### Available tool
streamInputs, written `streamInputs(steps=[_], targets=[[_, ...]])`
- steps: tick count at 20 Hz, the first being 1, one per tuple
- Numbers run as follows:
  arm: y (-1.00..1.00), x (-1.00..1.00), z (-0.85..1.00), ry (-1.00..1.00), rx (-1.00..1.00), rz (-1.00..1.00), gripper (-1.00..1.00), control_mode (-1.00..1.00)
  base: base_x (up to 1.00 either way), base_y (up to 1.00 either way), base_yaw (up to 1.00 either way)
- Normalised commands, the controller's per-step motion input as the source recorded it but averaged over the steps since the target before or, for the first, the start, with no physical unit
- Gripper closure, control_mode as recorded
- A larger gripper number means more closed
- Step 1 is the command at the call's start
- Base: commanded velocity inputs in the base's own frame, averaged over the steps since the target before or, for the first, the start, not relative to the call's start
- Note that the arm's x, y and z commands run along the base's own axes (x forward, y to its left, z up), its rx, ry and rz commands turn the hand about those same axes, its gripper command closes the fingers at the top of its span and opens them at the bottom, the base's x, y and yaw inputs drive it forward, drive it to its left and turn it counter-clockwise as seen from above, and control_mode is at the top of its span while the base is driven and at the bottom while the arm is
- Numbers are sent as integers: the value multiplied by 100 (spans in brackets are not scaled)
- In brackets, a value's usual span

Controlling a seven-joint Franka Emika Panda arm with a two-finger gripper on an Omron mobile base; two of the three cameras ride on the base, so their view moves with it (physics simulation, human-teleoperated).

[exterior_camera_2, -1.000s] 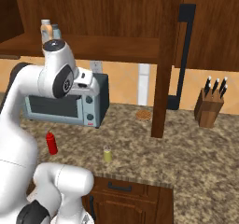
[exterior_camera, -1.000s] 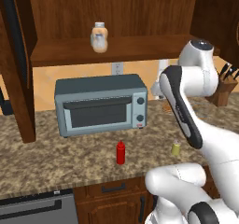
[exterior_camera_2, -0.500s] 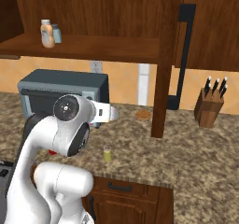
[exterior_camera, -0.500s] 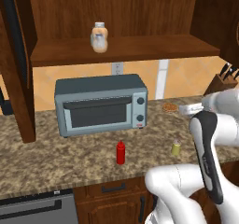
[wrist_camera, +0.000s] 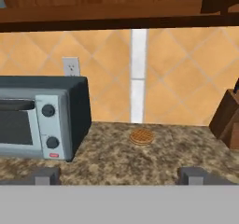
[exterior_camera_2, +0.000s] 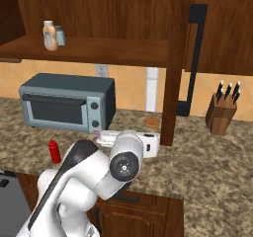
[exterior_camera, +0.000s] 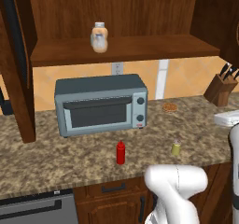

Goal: Put the shaker and condiment bottle from the counter next to their counterparts in the cabinet.

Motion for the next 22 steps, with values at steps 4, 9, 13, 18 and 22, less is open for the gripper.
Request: streamInputs(steps=[4, 9, 13, 18, 22], targets=[[-17, -48, -97, -51, -1, 0, -100, -100, 0, 0, 0], [-32, 16, -64, -3, 10, 28, -100, -100, 0, 0, 0], [-12, 59, -48, -11, 0, 56, -100, -100, 0, 0, 0], [-41, 20, -19, -18, 0, 66, -100, -100, 0, 0, 0], [-39, 0, -6, -4, 0, 56, -100, -100, 0, 0, 0]])
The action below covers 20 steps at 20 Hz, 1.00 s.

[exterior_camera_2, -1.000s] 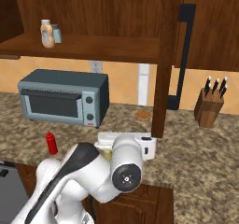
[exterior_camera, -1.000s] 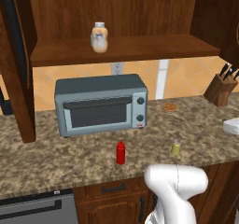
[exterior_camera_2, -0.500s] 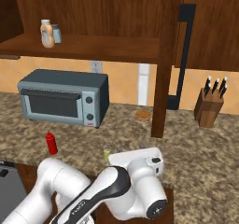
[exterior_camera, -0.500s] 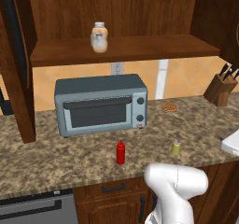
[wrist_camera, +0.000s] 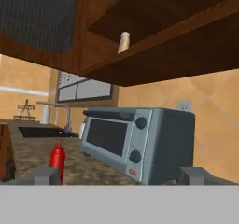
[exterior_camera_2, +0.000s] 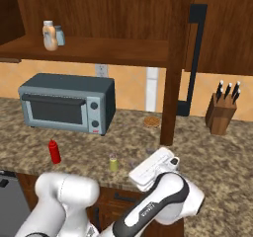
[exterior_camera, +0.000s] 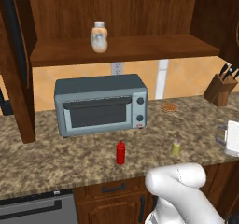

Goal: Put the shaker and condiment bottle from the counter next to their counterparts in the cabinet.

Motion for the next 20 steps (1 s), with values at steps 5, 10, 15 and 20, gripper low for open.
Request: streamInputs(steps=[5, 10, 15, 20], targets=[[-16, 1, -8, -16, -7, 59, -100, -100, 0, 0, 0], [0, 13, -2, -1, -15, 38, -100, -100, 0, 0, 0], [5, 59, -15, 9, -17, 19, -100, -100, 0, 0, 0], [15, 23, -23, 13, -26, 1, -100, -100, 0, 0, 0]])
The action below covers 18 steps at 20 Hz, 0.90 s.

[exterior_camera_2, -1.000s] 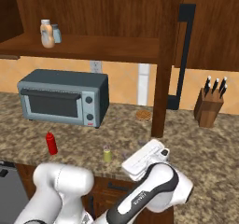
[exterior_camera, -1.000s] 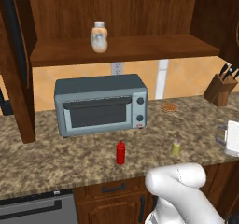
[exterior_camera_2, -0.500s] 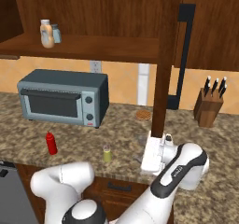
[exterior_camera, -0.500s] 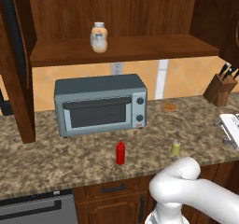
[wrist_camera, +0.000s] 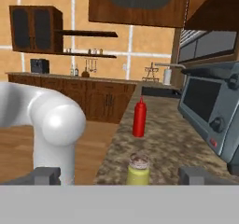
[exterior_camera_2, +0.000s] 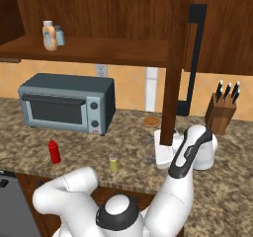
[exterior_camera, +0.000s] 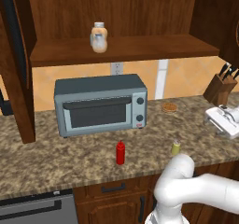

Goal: Put the shaker and condiment bottle from the counter next to their counterparts in the cabinet.

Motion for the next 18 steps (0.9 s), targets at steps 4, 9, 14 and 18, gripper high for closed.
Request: streamInputs(steps=[4, 9, 14, 18], targets=[[9, 0, -36, 6, -32, 0, -100, -100, 0, 0, 0], [5, 3, -20, 0, -14, 0, -100, -100, 0, 0, 0], [-8, 14, 6, 4, 0, 1, -100, -100, 0, 0, 0], [3, 1, -2, 1, 0, 2, -100, -100, 0, 0, 0]])
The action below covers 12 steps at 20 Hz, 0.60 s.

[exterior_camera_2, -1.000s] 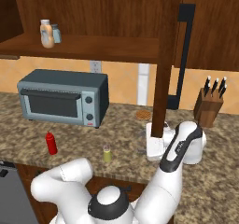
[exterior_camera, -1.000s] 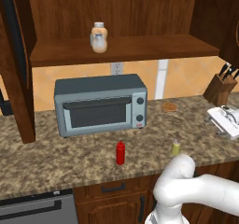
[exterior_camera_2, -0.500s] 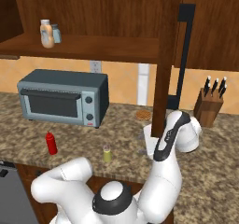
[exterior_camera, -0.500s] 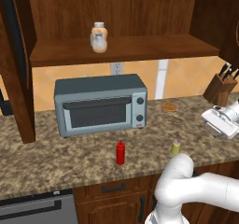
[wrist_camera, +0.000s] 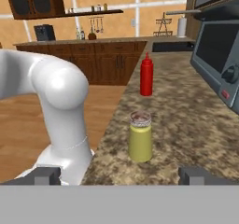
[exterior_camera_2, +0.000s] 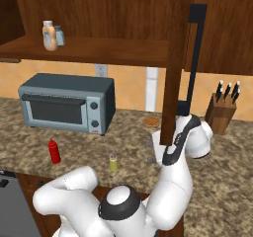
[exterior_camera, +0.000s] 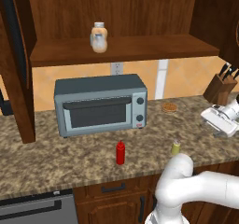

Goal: Put the shaker and condiment bottle from the counter next to their counterparts in the cabinet.

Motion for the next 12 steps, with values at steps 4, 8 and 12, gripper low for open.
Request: streamInputs(steps=[4, 8, 12], targets=[[51, 1, -26, 0, 0, -3, -100, -100, 0, 0, 0], [48, 0, -31, 0, 0, -10, -100, -100, 0, 0, 0], [13, -1, -18, 0, 0, -16, -100, -100, 0, 0, 0]])
